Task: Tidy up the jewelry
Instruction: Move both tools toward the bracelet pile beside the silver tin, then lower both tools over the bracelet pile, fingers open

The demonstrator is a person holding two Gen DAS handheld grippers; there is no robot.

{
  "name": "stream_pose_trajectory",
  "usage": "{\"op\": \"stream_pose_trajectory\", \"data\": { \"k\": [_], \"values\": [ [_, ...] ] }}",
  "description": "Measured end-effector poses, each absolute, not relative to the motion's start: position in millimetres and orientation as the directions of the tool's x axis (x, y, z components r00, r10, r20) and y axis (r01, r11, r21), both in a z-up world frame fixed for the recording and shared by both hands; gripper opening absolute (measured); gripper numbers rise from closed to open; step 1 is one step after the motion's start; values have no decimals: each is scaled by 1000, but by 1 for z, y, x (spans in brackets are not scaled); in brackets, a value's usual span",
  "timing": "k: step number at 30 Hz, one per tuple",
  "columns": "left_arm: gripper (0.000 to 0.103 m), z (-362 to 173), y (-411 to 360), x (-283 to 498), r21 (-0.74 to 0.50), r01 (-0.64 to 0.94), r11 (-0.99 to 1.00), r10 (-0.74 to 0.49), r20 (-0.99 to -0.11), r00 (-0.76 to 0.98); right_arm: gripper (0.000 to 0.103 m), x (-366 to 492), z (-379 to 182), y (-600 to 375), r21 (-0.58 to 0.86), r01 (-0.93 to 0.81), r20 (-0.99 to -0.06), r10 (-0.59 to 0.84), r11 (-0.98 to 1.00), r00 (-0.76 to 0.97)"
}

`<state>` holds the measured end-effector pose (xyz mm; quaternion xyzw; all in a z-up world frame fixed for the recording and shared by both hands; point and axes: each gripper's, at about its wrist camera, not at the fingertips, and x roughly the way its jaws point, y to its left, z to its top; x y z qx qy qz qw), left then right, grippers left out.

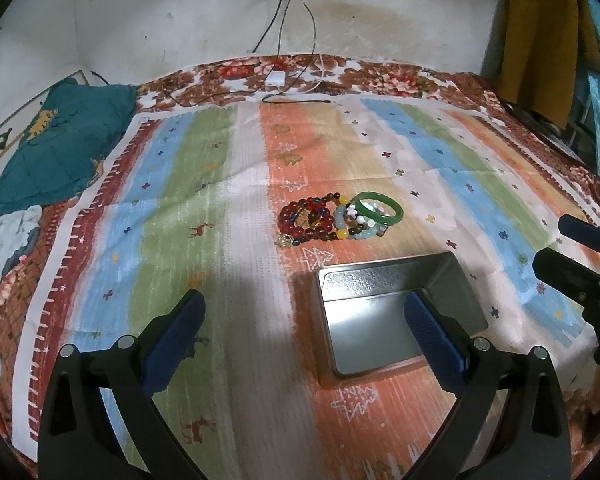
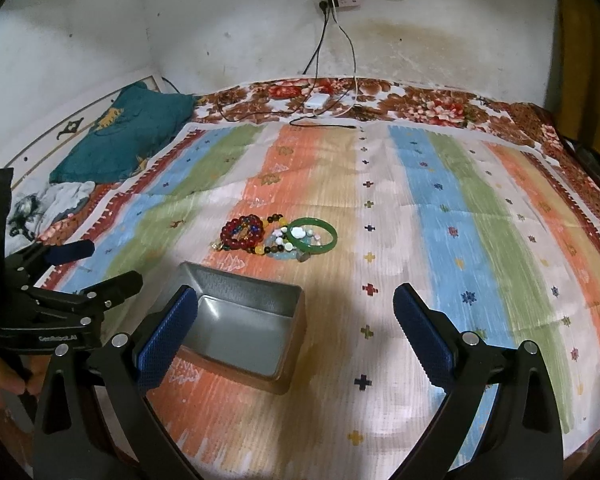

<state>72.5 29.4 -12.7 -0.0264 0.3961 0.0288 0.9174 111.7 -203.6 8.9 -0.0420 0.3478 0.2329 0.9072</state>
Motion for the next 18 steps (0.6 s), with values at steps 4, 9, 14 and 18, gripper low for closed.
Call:
{"op": "stream_pose_trajectory", "data": {
  "k": [4, 9, 14, 18],
  "values": [
    [97, -11, 31, 81, -14, -69, 997, 38, -726, 687, 99, 121, 10, -202, 98, -440, -660, 389, 893, 643],
    [97, -13, 33, 94, -8, -64, 998, 37, -735, 677, 99, 138, 9, -199, 102, -419, -672, 373, 902, 640],
    [97, -15, 36, 105, -11, -63, 998, 34, -746, 665, 99, 152, 7, -196, 98, -416, -682, 365, 904, 633],
    [97, -19, 41, 116, -18, -84, 996, 41, -760, 648, 99, 160, 7, -191, 86, -423, -685, 361, 902, 633]
  ]
}}
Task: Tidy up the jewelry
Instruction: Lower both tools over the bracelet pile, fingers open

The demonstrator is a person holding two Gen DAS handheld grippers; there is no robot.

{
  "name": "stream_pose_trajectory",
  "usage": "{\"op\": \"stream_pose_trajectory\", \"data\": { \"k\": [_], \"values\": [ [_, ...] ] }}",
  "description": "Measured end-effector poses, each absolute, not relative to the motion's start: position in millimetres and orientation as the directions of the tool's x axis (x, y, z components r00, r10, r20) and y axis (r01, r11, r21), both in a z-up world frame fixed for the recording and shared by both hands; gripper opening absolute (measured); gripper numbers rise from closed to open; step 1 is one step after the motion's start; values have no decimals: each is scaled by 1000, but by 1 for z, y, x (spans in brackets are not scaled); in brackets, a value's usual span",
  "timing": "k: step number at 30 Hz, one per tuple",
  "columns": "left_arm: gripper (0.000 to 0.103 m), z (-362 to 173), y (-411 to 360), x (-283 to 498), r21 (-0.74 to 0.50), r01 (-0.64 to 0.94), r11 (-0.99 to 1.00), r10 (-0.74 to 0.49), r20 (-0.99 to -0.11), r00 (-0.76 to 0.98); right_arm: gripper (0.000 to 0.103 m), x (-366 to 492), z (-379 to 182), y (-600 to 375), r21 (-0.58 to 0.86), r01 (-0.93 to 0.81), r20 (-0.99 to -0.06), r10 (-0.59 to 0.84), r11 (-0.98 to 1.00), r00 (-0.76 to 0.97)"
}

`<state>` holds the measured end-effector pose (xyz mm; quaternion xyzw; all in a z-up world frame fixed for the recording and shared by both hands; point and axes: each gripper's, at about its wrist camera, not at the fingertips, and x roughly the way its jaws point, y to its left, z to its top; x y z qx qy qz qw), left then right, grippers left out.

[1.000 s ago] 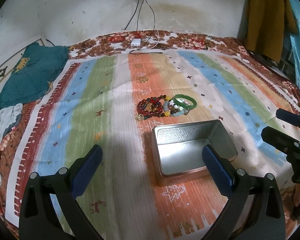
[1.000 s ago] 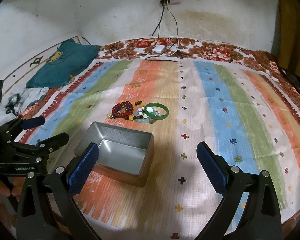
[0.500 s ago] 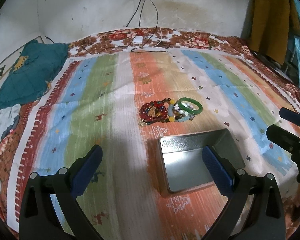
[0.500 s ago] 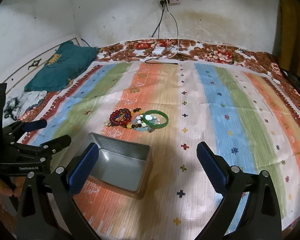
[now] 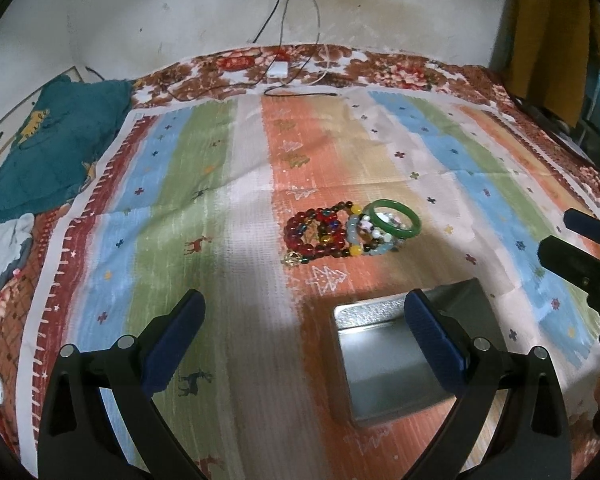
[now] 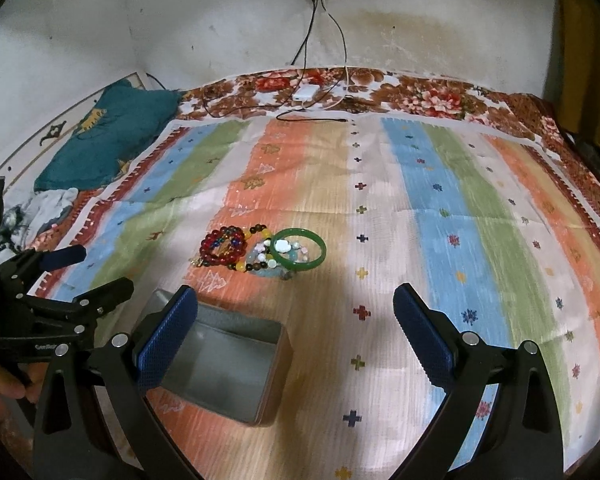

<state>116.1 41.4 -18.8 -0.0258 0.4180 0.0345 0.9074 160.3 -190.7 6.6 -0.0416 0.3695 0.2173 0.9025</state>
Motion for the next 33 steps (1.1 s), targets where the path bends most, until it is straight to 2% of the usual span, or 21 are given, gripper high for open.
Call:
{"op": "stream_pose_trajectory", "data": {
  "k": [33],
  "values": [
    [97, -48, 70, 200, -65, -121, 991, 15, -823, 567, 99, 243, -28, -169, 67, -402, -790, 294, 913, 538]
  ]
}}
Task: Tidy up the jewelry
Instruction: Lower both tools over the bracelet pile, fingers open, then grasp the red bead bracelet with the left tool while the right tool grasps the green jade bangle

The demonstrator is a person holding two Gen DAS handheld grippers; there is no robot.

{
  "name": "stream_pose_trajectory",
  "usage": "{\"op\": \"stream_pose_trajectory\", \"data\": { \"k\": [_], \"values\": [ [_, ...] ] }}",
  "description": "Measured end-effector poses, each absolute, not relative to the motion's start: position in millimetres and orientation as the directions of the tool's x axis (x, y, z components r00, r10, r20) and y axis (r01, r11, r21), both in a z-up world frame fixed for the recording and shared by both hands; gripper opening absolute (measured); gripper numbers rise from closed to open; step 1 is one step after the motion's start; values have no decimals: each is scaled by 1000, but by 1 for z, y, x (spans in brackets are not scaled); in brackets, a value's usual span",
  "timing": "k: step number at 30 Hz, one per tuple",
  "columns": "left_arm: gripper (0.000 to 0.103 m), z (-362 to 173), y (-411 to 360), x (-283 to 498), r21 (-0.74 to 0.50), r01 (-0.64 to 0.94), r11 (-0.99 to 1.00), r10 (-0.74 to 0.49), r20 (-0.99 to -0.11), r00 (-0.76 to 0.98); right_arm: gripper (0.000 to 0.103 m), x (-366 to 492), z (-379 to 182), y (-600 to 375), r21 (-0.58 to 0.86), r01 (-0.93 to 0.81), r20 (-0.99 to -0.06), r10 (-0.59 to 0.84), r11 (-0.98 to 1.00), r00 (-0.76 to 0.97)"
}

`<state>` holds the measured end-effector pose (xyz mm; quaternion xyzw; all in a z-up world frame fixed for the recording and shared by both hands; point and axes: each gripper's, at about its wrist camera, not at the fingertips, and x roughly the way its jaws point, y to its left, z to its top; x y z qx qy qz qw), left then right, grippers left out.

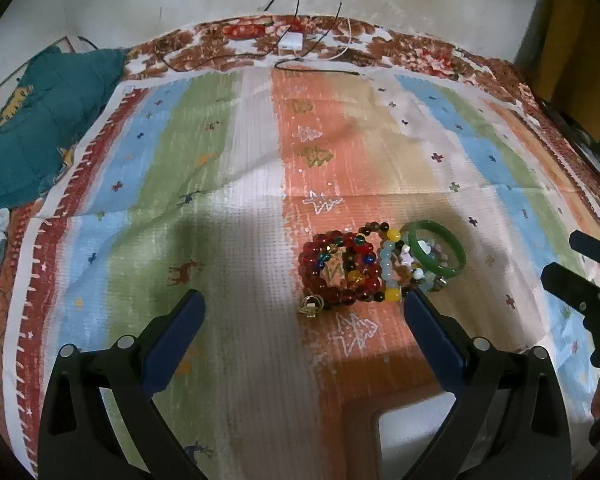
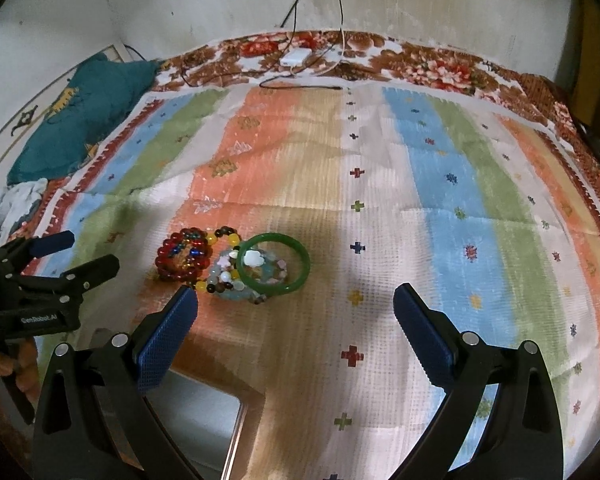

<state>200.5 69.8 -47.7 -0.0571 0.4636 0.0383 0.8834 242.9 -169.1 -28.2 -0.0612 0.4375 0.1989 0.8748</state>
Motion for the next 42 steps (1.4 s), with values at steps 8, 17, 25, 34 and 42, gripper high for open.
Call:
{"op": "stream_pose_trajectory", "data": {
  "k": [8, 17, 25, 34, 42],
  "values": [
    [97, -60, 73, 215, -77, -116, 990, -3, -845, 535, 99, 257, -39, -162, 64, -399, -810, 281, 915, 514],
    [86, -73, 85, 230, -126, -159, 979, -34, -873, 487, 99, 282, -61, -163, 116, -366, -849, 283, 923, 446],
    [73, -82, 80, 240, -110, -143, 984, -32, -885, 464, 91, 293, -71, -157, 115, -368, -863, 276, 923, 423],
    [55, -102, 86, 254, -135, -150, 979, -63, -910, 410, 67, 307, -90, -157, 154, -350, -889, 284, 924, 360],
    [39, -111, 86, 260, -169, -144, 975, -104, -920, 378, 48, 316, -102, -152, 158, -356, -900, 283, 921, 332]
  ]
}}
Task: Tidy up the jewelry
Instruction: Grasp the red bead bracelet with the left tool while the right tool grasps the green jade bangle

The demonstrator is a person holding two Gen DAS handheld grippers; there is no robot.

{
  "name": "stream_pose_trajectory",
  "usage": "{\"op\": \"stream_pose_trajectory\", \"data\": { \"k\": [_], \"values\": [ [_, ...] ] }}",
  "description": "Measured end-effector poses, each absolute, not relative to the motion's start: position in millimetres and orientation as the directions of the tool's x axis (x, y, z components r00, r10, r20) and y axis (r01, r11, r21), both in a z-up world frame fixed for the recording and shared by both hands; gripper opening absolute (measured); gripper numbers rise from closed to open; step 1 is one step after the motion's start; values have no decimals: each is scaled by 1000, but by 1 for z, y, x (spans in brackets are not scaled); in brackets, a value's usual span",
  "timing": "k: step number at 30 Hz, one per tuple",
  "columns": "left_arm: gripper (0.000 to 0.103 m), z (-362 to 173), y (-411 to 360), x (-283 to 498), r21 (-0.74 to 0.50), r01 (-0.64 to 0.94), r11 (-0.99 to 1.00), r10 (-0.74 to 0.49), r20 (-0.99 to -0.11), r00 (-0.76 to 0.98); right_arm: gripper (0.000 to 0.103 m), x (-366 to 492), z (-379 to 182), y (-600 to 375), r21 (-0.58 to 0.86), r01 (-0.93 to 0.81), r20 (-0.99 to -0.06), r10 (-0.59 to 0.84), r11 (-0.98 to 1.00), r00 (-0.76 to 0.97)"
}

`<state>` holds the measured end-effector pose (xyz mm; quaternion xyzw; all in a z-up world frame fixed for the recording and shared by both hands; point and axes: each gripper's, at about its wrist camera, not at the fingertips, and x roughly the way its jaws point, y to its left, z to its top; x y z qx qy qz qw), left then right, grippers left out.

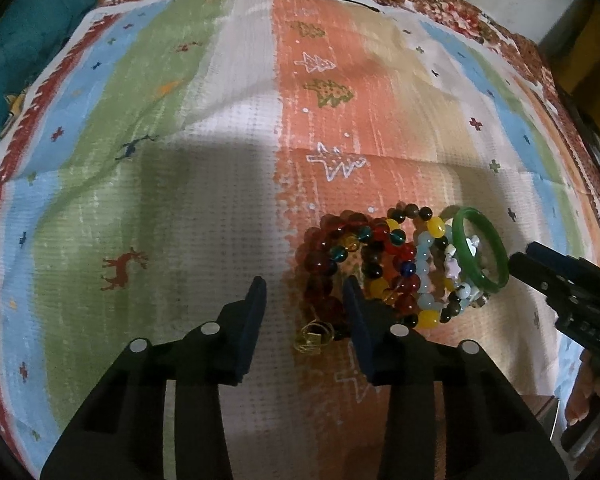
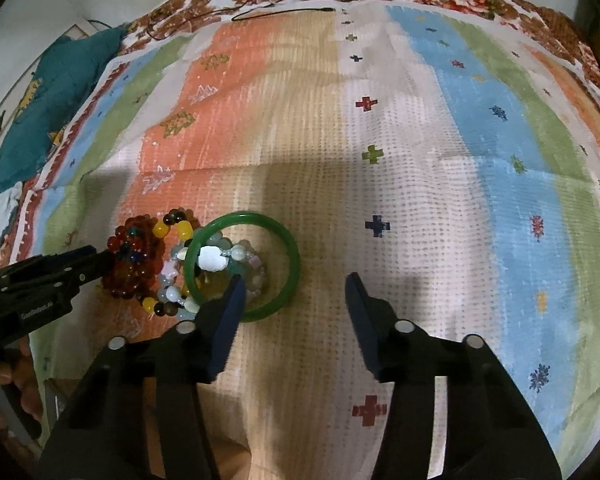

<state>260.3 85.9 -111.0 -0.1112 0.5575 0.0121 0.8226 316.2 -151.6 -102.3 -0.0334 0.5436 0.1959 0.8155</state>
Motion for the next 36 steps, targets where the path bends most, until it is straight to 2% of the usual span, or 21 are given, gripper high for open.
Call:
{"op": "stream_pose_trajectory", "data": {
  "k": [3, 5, 7, 9, 11, 14, 17, 36],
  "values": [
    [32, -113, 85, 263, -170, -147, 974, -103, -920, 379, 43, 320, -108, -150, 166, -353, -906, 284, 921, 314],
    [32, -115, 86, 265, -179, -154, 972, -110, -920, 376, 37, 321, -112, -150, 173, -350, -909, 286, 921, 303],
    [29, -117, 84, 265, -181, -149, 972, -114, -921, 372, 36, 323, -114, -150, 184, -344, -910, 292, 921, 295],
    [23, -117, 83, 265, -184, -144, 972, -119, -920, 373, 33, 324, -116, -150, 190, -341, -910, 296, 921, 292],
    [18, -117, 81, 265, -198, -138, 970, -135, -918, 372, 25, 325, -117, -150, 195, -338, -911, 298, 921, 286],
    [17, -116, 79, 265, -184, -134, 974, -122, -920, 373, 15, 326, -119, -149, 190, -337, -915, 291, 922, 281],
    [16, -114, 79, 265, -184, -136, 973, -121, -920, 374, 10, 326, -118, -149, 171, -333, -919, 272, 928, 286],
    [13, -72, 64, 260, -215, -71, 974, -160, -877, 453, 8, 316, -89, -152, 136, -361, -897, 270, 923, 351]
  ]
}}
